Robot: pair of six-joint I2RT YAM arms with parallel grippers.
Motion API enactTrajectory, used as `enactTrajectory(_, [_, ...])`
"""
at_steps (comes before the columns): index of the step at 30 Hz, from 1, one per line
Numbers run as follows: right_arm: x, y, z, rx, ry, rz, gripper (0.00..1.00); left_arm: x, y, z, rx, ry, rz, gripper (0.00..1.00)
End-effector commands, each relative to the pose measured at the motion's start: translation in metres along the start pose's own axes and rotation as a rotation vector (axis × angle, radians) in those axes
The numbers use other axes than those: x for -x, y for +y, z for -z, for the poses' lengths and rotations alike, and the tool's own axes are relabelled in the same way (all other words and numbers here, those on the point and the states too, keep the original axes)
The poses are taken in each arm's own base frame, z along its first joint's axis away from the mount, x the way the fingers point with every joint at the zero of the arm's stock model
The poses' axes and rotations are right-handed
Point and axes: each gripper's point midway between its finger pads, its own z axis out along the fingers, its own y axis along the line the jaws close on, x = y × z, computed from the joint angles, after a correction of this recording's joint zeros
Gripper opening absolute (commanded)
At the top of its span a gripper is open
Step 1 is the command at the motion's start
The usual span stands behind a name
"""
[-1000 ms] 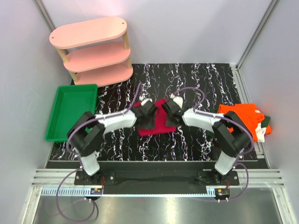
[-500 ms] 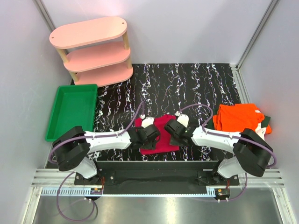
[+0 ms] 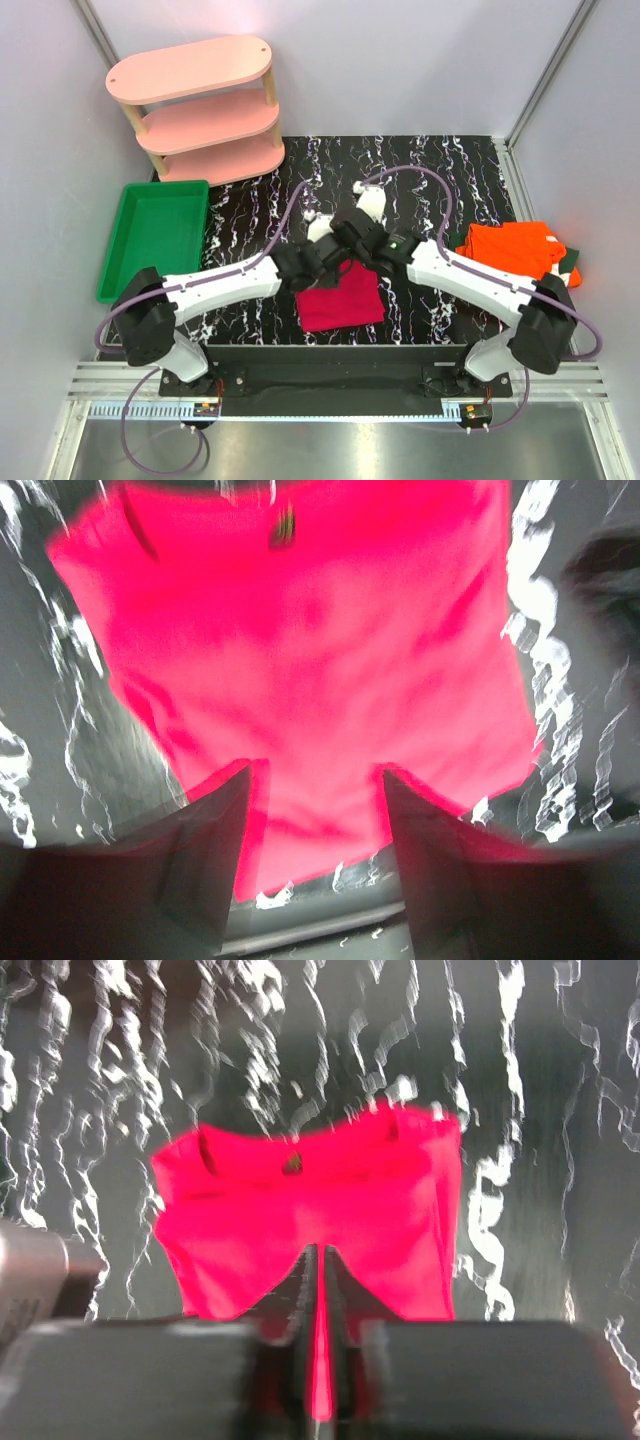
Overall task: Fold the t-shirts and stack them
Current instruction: Smooth out wrinkles on the folded tshirt
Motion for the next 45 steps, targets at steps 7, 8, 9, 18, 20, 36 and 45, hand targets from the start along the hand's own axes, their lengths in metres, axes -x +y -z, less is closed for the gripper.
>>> enactTrajectory(7, [-0.024, -0.010, -0.057, -0.115, 0.046, 0.140, 0.00, 0.039, 0.015, -0.038, -0.014, -0.049, 0.068, 0.00])
enactTrajectory(8, [-0.027, -0.010, -0.059, -0.113, 0.051, 0.138, 0.00, 0.038, 0.015, -0.041, -0.012, -0.043, 0.067, 0.00])
enactTrajectory(9, [-0.032, -0.013, -0.062, -0.122, 0.063, 0.144, 0.00, 0.038, 0.013, -0.043, -0.019, -0.042, 0.067, 0.00])
enactTrajectory(18, [-0.052, -0.023, -0.080, -0.141, 0.123, 0.133, 0.00, 0.029, 0.017, -0.069, -0.006, 0.001, 0.084, 0.00])
enactTrajectory(20, [-0.056, -0.027, -0.085, -0.148, 0.139, 0.122, 0.00, 0.026, 0.024, -0.079, 0.002, 0.017, 0.105, 0.00])
enactTrajectory(36, [-0.053, -0.044, -0.079, -0.138, 0.091, 0.065, 0.00, 0.032, 0.031, -0.121, -0.064, 0.107, 0.234, 0.00])
enactTrajectory(45, [0.007, -0.025, -0.040, -0.039, -0.050, 0.043, 0.00, 0.037, 0.031, -0.114, -0.051, 0.088, 0.214, 0.00])
